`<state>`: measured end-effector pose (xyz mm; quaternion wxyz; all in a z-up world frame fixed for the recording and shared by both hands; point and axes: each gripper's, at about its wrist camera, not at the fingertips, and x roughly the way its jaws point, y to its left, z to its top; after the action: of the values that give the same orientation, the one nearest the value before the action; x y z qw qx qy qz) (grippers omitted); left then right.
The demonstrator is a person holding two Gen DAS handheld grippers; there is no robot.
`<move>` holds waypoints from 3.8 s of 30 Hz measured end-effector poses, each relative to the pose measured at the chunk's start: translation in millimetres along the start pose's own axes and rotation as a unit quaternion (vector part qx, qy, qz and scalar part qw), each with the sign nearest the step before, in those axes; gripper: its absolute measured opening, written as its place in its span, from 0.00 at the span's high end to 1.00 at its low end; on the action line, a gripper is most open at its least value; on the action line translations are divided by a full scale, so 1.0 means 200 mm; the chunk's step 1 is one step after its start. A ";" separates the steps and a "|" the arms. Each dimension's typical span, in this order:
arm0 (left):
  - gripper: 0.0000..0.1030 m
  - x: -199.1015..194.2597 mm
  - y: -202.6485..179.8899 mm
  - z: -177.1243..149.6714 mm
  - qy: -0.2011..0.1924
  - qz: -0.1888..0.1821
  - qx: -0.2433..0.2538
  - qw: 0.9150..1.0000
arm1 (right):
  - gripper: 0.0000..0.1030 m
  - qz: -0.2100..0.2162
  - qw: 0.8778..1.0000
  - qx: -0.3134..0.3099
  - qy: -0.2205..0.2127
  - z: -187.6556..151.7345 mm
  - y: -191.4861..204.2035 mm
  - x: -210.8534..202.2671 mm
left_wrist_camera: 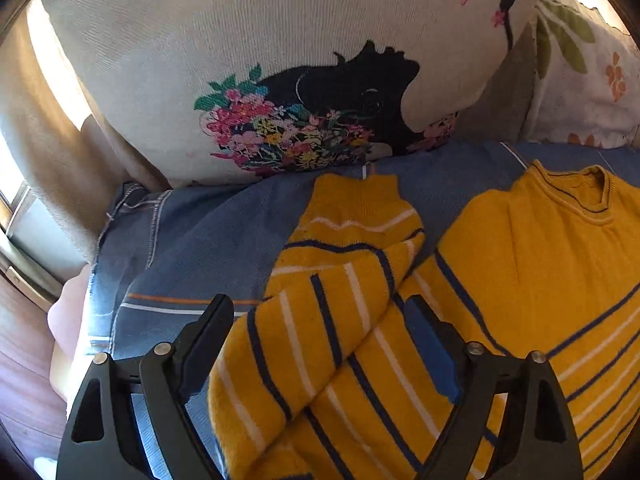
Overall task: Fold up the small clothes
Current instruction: 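Grasp the folded sleeve with the left tool and pull it out flat, then move the right tool toward the other sleeve cuff, then grasp the sleeve cuff with the right tool and lay it out flat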
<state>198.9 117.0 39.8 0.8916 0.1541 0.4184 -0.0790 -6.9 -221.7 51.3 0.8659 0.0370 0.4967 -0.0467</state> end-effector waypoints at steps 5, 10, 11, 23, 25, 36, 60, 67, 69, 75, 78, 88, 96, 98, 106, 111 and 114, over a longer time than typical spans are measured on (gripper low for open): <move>0.45 0.14 -0.03 0.01 0.038 -0.020 0.017 0.999 | 0.00 -0.002 1.000 0.000 0.000 0.00 0.01 0.00; 0.89 0.10 0.09 0.04 0.036 -0.019 -0.052 0.998 | 0.00 -0.002 1.000 -0.001 0.000 0.00 0.01 0.00; 0.89 0.07 0.13 0.03 0.031 -0.010 -0.069 0.997 | 0.00 -0.002 1.000 -0.001 0.000 0.00 0.01 0.00; 0.85 -0.59 0.71 -0.56 -0.013 0.181 -0.261 0.948 | 0.00 -0.002 1.000 0.000 -0.001 0.00 0.01 0.00; 0.79 -0.70 0.63 -0.63 -0.031 0.201 -0.239 0.949 | 0.00 -0.002 1.000 0.000 0.000 0.00 0.01 0.00; 0.17 -1.13 -0.25 -0.63 -0.153 0.096 -0.149 0.972 | 0.00 0.027 0.995 0.062 -0.071 -0.08 -0.07 -0.28; 0.17 -0.95 -0.96 -0.80 -0.070 -0.025 -0.062 0.995 | 0.00 0.006 0.993 0.051 -0.110 -0.27 0.00 -0.52; 0.17 -0.93 -0.96 -0.81 -0.064 -0.030 -0.064 0.995 | 0.00 0.005 0.993 0.062 -0.102 -0.28 -0.04 -0.49; 0.17 -0.92 -0.96 -0.81 -0.061 -0.033 -0.066 0.995 | 0.00 0.004 0.993 0.065 -0.101 -0.28 -0.05 -0.48; 0.17 -0.90 -0.96 -0.82 -0.056 -0.039 -0.072 0.995 | 0.00 0.002 0.993 0.069 -0.097 -0.28 -0.06 -0.46; 0.17 -0.89 -0.95 -0.83 -0.053 -0.045 -0.074 0.995 | 0.00 0.003 0.993 0.067 -0.093 -0.29 -0.05 -0.45; 0.17 -0.90 -0.95 -0.83 -0.053 -0.052 -0.079 0.994 | 0.00 -0.002 0.994 0.058 -0.095 -0.29 -0.02 -0.45; 0.17 -0.91 -0.94 -0.83 -0.053 -0.061 -0.086 0.993 | 0.00 -0.001 0.994 0.056 -0.095 -0.29 -0.01 -0.44; 0.17 -0.91 -0.94 -0.83 -0.055 -0.064 -0.090 0.992 | 0.00 0.000 0.994 0.057 -0.092 -0.30 -0.01 -0.43; 0.17 -0.92 -0.90 -0.84 -0.065 -0.079 -0.099 0.990 | 0.00 -0.084 0.985 0.073 -0.130 -0.33 -0.38 -0.62; 0.17 -0.90 -0.92 -0.84 -0.060 -0.090 -0.101 0.989 | 0.01 -0.126 0.982 0.085 -0.112 -0.34 -0.69 -0.63; 0.17 -0.90 -0.93 -0.84 -0.060 -0.090 -0.094 0.990 | 0.01 -0.120 0.986 0.073 -0.086 -0.34 -0.75 -0.52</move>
<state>-88.0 1.9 38.4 0.9151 0.0262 0.3816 -0.1279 -135.0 -359.2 104.0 0.8886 0.0364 0.4163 -0.1892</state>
